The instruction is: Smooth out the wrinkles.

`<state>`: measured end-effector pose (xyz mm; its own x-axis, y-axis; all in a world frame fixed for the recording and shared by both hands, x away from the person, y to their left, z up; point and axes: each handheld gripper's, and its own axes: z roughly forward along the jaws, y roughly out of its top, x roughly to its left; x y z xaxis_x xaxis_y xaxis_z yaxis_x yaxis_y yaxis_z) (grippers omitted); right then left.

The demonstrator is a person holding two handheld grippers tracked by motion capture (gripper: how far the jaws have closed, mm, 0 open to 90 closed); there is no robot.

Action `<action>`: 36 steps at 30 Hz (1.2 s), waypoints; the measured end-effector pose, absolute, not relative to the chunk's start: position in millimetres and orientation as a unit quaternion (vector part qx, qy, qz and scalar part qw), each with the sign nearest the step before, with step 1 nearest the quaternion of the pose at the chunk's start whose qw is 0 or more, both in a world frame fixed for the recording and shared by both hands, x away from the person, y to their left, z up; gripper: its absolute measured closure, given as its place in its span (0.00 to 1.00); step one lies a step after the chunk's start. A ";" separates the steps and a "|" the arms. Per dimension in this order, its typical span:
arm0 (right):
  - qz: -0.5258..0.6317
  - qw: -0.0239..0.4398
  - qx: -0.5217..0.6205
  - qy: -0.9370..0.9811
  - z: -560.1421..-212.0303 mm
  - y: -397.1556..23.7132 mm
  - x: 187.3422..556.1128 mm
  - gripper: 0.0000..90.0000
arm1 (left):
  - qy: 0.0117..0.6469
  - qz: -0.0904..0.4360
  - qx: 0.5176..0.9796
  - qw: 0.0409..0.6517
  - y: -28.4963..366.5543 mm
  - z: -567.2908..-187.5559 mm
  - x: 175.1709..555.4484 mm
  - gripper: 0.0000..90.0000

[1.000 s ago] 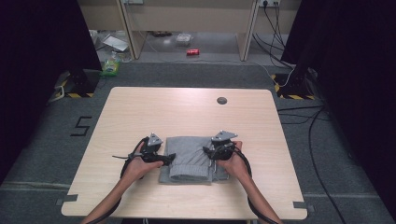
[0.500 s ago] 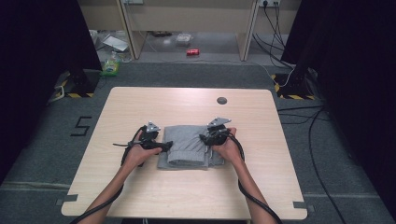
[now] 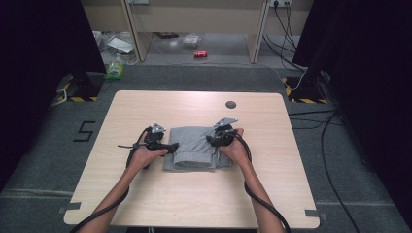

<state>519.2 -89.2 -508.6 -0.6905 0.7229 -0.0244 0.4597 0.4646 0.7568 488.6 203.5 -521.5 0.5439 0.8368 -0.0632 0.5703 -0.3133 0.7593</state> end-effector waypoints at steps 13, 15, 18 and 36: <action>0.340 0.182 0.387 0.838 -488.1 -104.8 508.0 0.42 | 0.459 0.151 0.792 0.374 219.9 -512.3 478.2 0.21; 0.343 0.178 0.395 0.833 -487.2 -109.1 507.6 0.41 | 0.461 0.138 0.786 0.388 222.7 -509.4 473.1 0.21; 0.370 0.172 0.414 0.813 -478.6 -122.5 500.2 0.40 | 0.459 0.123 0.774 0.417 227.0 -500.9 465.1 0.21; 0.395 0.160 0.396 0.813 -468.4 -117.0 468.2 0.39 | 0.443 0.114 0.777 0.433 232.1 -488.7 431.9 0.20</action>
<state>468.2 -117.0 -468.4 -0.6349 0.7708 0.0528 0.5175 0.3735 0.7699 431.9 232.1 -488.7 0.5821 0.7866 -0.2062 0.5884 -0.2324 0.7744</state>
